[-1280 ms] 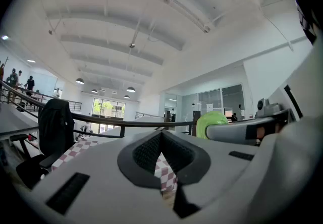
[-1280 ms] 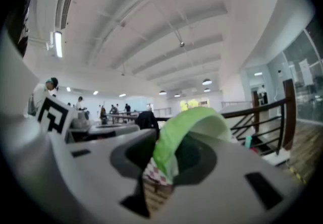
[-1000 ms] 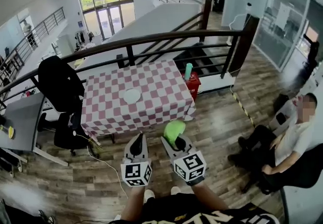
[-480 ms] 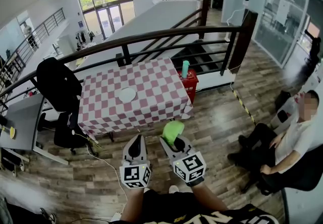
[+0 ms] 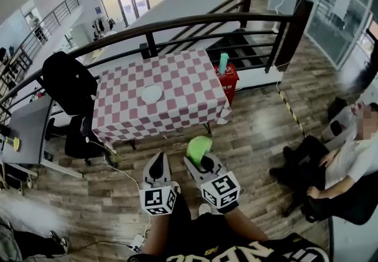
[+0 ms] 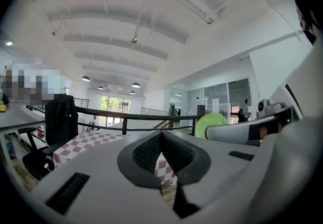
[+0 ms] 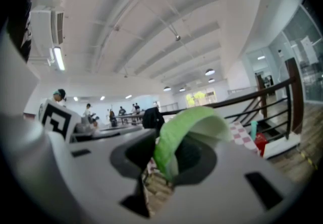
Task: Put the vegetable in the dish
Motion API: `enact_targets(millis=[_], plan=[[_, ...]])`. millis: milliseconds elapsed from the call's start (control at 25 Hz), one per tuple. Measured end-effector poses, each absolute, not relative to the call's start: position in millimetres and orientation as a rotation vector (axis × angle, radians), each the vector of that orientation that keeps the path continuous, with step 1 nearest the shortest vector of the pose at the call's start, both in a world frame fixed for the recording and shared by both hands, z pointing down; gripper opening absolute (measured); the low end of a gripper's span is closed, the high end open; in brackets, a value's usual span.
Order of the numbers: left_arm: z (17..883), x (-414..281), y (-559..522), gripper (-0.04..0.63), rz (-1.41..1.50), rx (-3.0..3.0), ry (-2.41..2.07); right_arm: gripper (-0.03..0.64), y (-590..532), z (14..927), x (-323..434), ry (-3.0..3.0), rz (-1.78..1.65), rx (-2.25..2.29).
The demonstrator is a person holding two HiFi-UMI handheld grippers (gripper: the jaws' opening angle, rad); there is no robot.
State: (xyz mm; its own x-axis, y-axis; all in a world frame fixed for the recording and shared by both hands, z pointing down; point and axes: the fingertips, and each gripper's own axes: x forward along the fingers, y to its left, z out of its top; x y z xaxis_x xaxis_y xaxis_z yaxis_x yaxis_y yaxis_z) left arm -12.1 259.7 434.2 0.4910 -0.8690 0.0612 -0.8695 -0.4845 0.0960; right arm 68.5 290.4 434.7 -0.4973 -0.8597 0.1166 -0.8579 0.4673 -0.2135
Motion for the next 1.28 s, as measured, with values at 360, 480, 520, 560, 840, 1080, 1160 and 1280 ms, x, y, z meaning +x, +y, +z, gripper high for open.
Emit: enact_targets(millis=[360,480,520,560,840,1080,1160,1280], plan=[[436,-53,180,0.017,-0.077,2.548,-1.562,0.112,220,435,49,2.694,-0.399,-1.604],[425,-64,146,0.018,-0.115,2.560,-1.558,0.112,190,423,34,2.713,-0.335,-1.600],[421,-67,136,0.018,-0.125,2.570,-1.552,0.112,179,420,29,2.714,-0.321,-1.598],[418,-71,126,0.018,-0.131,2.581,-1.545,0.113,168,417,23,2.713,-0.311,-1.596],[422,-115,65,0.018,-0.086,2.554,-1.513,0.112,106,413,-29,2.746,-0.307,-1.545],[444,-149,43,0.018,-0.075,2.499,-1.481,0.112,84,421,-69,2.805,-0.319,-1.504],[459,-158,34,0.018,-0.073,2.465,-1.476,0.112,77,435,-78,2.811,-0.388,-1.502],[477,-144,25,0.018,-0.061,2.417,-1.473,0.112,65,454,-65,2.807,-0.573,-1.457]])
